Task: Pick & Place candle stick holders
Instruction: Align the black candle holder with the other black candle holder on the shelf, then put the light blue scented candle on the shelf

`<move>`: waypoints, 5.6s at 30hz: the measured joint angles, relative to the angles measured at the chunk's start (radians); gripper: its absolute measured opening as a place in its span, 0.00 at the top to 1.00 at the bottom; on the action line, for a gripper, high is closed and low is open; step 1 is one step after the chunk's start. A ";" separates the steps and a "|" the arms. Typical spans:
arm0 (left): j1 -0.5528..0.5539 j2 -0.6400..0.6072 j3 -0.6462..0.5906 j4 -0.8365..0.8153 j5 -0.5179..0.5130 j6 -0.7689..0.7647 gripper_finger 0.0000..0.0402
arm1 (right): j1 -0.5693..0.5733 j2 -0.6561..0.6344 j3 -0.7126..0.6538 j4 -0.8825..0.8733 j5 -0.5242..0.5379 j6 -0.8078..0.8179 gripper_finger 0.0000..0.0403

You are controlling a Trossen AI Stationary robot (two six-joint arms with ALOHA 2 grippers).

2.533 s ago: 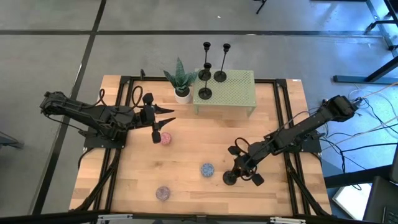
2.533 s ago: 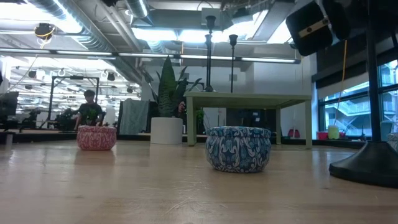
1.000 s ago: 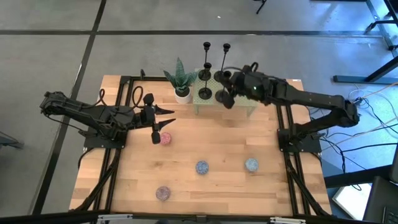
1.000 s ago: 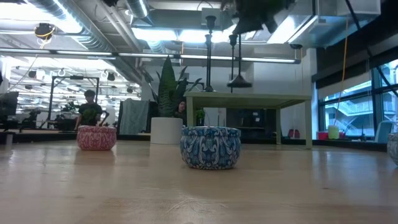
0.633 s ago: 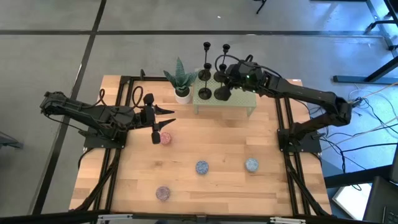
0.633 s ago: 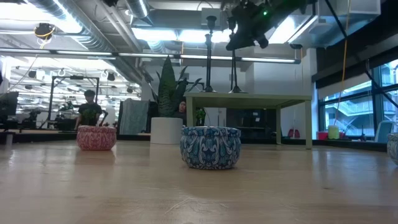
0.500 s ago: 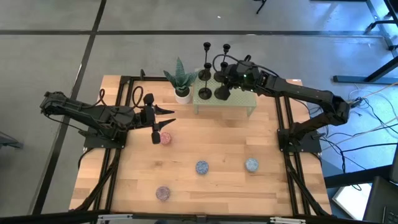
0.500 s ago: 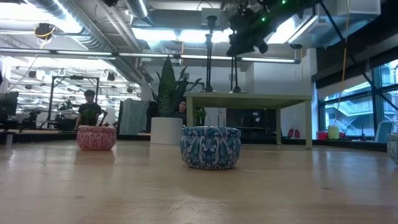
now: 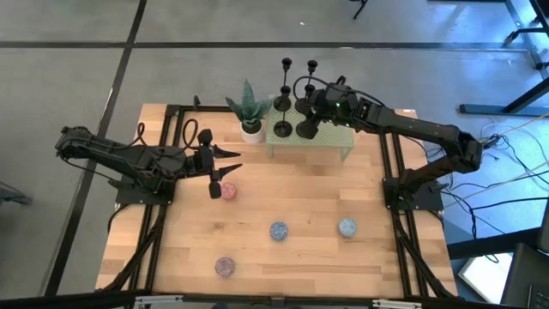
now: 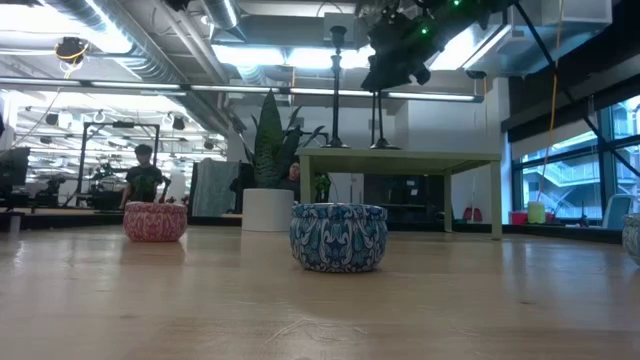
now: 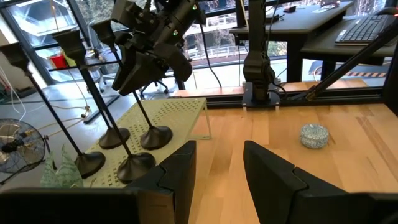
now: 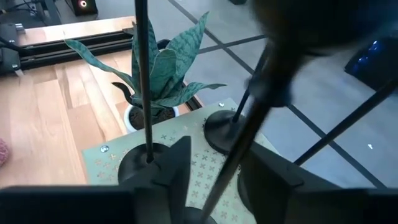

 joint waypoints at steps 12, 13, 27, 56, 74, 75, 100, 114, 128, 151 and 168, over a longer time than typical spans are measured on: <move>0.000 0.000 0.000 0.000 0.000 0.000 0.68 | 0.000 0.000 0.000 0.010 0.000 -0.011 0.60; 0.000 0.000 0.000 0.000 0.000 0.000 0.68 | 0.000 0.000 0.000 0.009 0.000 -0.014 0.60; 0.000 0.000 0.000 0.001 0.000 0.000 0.68 | 0.000 -0.048 0.000 0.000 -0.016 -0.043 0.59; 0.000 0.000 0.000 0.001 0.000 -0.001 0.68 | 0.141 -0.222 -0.005 -0.609 -0.052 0.208 0.59; 0.000 0.000 0.000 0.001 0.000 -0.008 0.68 | 0.525 -0.222 -0.127 -0.716 -0.340 0.532 0.52; 0.000 0.000 0.000 0.001 0.000 -0.016 0.68 | 0.542 -0.222 -0.128 -0.716 -0.338 0.544 0.50; 0.000 0.000 0.000 0.000 -0.002 -0.026 0.68 | 0.838 0.051 -0.128 -0.840 -0.308 0.862 0.23; 0.000 0.000 0.000 -0.029 -0.001 -0.026 0.68 | 0.845 0.240 -0.128 -0.813 -0.342 0.745 0.23; 0.000 0.000 0.000 -0.030 -0.001 -0.027 0.68 | 0.845 0.239 -0.213 -0.715 -0.390 0.718 0.23; 0.000 0.000 0.000 -0.013 -0.001 -0.027 0.68 | 0.843 0.243 -0.259 -0.669 -0.405 0.715 0.26; 0.000 0.000 0.000 -0.014 -0.001 -0.026 0.68 | 0.813 0.247 -0.085 -0.748 -0.357 0.634 0.26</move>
